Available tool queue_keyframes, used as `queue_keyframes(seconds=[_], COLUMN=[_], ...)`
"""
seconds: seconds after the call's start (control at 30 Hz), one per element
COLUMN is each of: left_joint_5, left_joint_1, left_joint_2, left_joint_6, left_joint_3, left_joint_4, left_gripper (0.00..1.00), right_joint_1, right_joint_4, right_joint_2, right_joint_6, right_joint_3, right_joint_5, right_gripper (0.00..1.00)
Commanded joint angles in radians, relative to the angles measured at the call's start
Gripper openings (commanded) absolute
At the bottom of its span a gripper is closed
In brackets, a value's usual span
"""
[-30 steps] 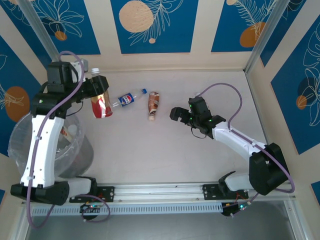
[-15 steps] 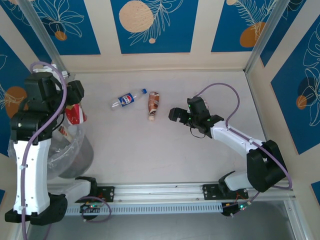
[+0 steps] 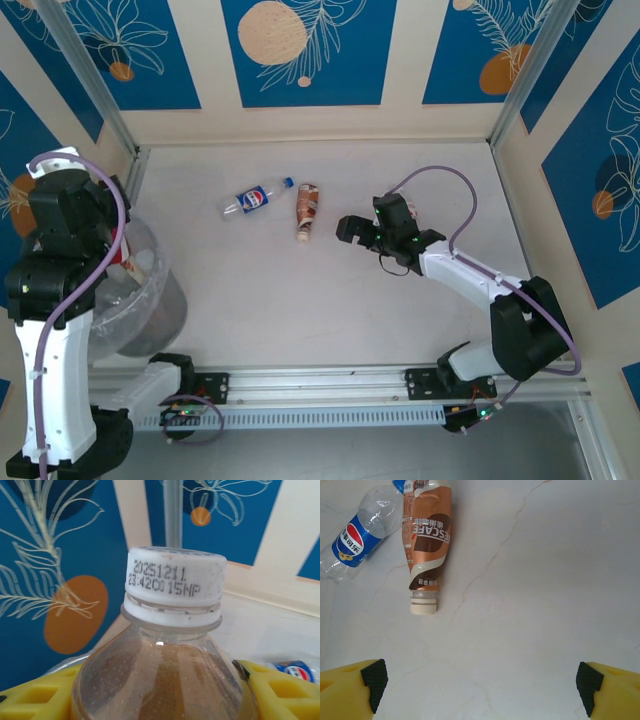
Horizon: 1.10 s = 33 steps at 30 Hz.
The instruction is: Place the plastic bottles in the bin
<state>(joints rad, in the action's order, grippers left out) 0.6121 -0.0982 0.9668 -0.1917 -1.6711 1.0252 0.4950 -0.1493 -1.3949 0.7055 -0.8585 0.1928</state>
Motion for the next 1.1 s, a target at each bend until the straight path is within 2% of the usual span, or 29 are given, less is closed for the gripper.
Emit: queue_keyframes(seconds=[0.0, 0.07, 0.13, 0.27, 0.4, 0.57, 0.7, 0.9, 1.07], left_joint_5=[0.189, 0.298, 0.354, 0.414, 0.402, 0.311, 0.176, 0.006, -0.058], left_joint_1=[0.013, 0.012, 0.014, 0.016, 0.025, 0.084, 0.197, 0.338, 0.435], left_joint_2=[-0.029, -0.047, -0.07, -0.112, -0.138, -0.1, -0.076, -0.072, -0.057], left_joint_6=[0.072, 0.106, 0.114, 0.111, 0.108, 0.092, 0.085, 0.022, -0.033], left_joint_3=[0.035, 0.08, 0.125, 0.183, 0.239, 0.308, 0.326, 0.361, 0.394], left_joint_4=[-0.035, -0.035, -0.019, -0.016, -0.044, -0.097, -0.163, -0.169, -0.186], left_gripper=[0.53, 0.53, 0.54, 0.56, 0.56, 0.57, 0.56, 0.56, 0.56], right_joint_1=[-0.003, -0.003, -0.003, -0.004, -0.004, -0.004, -0.005, -0.009, -0.013], right_joint_4=[0.006, 0.011, 0.032, 0.062, 0.063, 0.064, 0.056, 0.058, 0.059], right_joint_2=[-0.008, -0.007, -0.001, 0.001, -0.012, -0.011, 0.011, 0.037, 0.026], right_joint_6=[-0.02, -0.018, -0.018, -0.026, -0.036, -0.038, -0.04, -0.038, -0.05], right_joint_3=[-0.028, -0.024, -0.013, -0.008, -0.023, -0.021, -0.003, 0.025, 0.015], right_joint_5=[-0.003, 0.003, 0.004, -0.005, -0.023, -0.03, -0.018, 0.007, -0.005], right_gripper=[0.99, 0.99, 0.99, 0.99, 0.99, 0.99, 0.99, 0.99, 0.99])
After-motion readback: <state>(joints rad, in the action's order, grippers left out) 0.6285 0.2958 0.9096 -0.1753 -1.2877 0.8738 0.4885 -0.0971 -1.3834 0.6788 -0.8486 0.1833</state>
